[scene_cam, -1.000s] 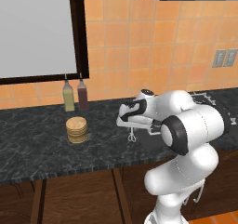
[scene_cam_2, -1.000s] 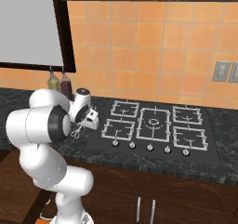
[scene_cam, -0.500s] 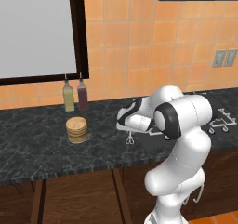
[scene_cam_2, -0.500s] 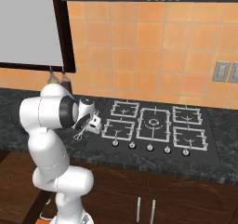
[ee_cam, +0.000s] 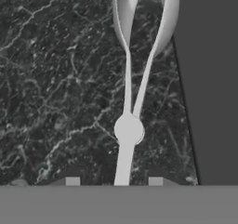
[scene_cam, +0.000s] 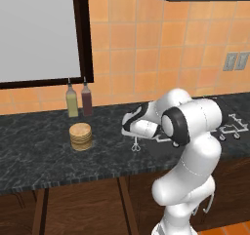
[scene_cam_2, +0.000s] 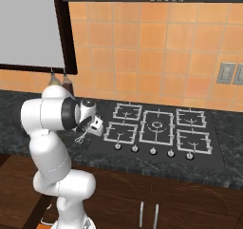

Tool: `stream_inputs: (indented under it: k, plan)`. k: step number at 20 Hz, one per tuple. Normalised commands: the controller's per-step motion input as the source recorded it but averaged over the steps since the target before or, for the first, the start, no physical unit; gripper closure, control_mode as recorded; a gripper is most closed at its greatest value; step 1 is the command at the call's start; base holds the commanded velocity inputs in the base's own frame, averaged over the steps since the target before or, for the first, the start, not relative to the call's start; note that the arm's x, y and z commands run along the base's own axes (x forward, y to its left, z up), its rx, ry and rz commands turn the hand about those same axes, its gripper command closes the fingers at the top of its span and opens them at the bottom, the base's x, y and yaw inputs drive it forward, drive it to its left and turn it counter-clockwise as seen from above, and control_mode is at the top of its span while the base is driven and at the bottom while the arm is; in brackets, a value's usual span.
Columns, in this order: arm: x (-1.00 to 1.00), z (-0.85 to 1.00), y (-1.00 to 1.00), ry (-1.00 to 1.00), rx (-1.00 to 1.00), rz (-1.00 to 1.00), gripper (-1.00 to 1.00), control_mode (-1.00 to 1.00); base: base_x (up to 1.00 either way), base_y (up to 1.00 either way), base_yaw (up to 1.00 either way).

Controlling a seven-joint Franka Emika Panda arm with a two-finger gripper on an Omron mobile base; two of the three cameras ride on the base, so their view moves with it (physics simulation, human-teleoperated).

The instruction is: Pick the tongs from the drawer and place it on the counter.

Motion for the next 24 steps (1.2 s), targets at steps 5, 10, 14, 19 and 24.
stream_inputs:
  k: [5, 10, 14, 19, 24]
  plan:
    - [-0.16, 0.55, 0.0, 0.0, -0.04, 0.0, -1.0, -1.0, 0.0, 0.0, 0.0]
    - [-0.79, 1.0, -0.21, -0.01, -0.02, 0.0, -1.0, -1.0, 0.0, 0.0, 0.0]
    - [-0.66, 1.0, -0.67, -0.01, 0.04, 0.0, -1.0, -1.0, 0.0, 0.0, 0.0]
    - [-0.46, 1.0, -0.64, 0.01, 0.14, 0.04, -1.0, -1.0, 0.0, 0.0, 0.0]
    - [-0.57, 0.76, -0.33, -0.15, 0.14, 0.05, -1.0, -1.0, 0.0, 0.0, 0.0]
